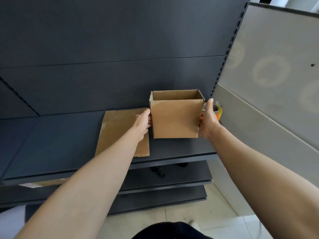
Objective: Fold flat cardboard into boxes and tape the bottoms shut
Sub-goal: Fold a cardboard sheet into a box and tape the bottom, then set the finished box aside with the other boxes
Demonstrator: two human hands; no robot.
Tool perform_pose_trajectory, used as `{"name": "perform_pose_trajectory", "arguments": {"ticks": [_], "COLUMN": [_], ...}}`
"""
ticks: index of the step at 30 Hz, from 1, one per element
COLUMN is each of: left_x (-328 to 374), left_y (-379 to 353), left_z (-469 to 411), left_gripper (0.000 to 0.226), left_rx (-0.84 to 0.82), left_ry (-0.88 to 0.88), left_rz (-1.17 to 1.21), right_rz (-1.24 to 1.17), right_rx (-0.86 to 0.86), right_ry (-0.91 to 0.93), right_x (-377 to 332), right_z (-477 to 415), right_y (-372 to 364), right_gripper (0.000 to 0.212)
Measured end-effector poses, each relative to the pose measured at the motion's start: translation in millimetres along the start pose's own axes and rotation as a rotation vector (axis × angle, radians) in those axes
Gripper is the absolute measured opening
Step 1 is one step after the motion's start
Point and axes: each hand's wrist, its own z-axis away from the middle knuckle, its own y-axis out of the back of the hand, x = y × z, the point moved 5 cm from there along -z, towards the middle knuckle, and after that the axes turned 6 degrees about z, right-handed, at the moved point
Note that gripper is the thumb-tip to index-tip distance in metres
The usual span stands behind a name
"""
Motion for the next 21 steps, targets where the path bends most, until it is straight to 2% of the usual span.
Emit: {"name": "perform_pose_trajectory", "arguments": {"ticks": [1, 3, 5, 7, 9, 12, 17, 21], "left_x": [-1, -2, 0, 1, 5, 19, 53, 64], "left_y": [1, 2, 2, 1, -1, -7, 18, 72], "left_z": [0, -2, -3, -2, 0, 0, 8, 23], "left_gripper": [0.061, 0.075, 0.076, 0.076, 0.076, 0.076, 0.052, 0.058], "left_rx": [-0.020, -0.034, -0.036, -0.025, -0.007, 0.035, 0.194, 0.329], "left_ry": [0.027, 0.039, 0.034, 0.021, -0.020, -0.102, -0.258, -0.320], "left_rz": [-0.008, -0.006, 0.017, 0.047, 0.077, 0.098, 0.180, 0.208], "right_rz": [-0.009, -0.027, -0.028, -0.030, -0.013, -0.024, 0.013, 0.077], "right_rx": [-0.005, -0.005, 0.013, 0.075, 0.150, 0.176, 0.039, -0.176], "right_ry": [0.003, 0.006, 0.011, 0.026, 0.052, 0.083, 0.164, 0.197], "right_x": [2, 7, 12, 12, 7, -11, -54, -62], "right_z": [2, -1, -4, 0, 1, 0, 4, 17], "right_y": [-1, -1, -2, -3, -3, -7, -49, -113], "right_gripper": [0.072, 0.067, 0.069, 0.062, 0.066, 0.086, 0.089, 0.081]}}
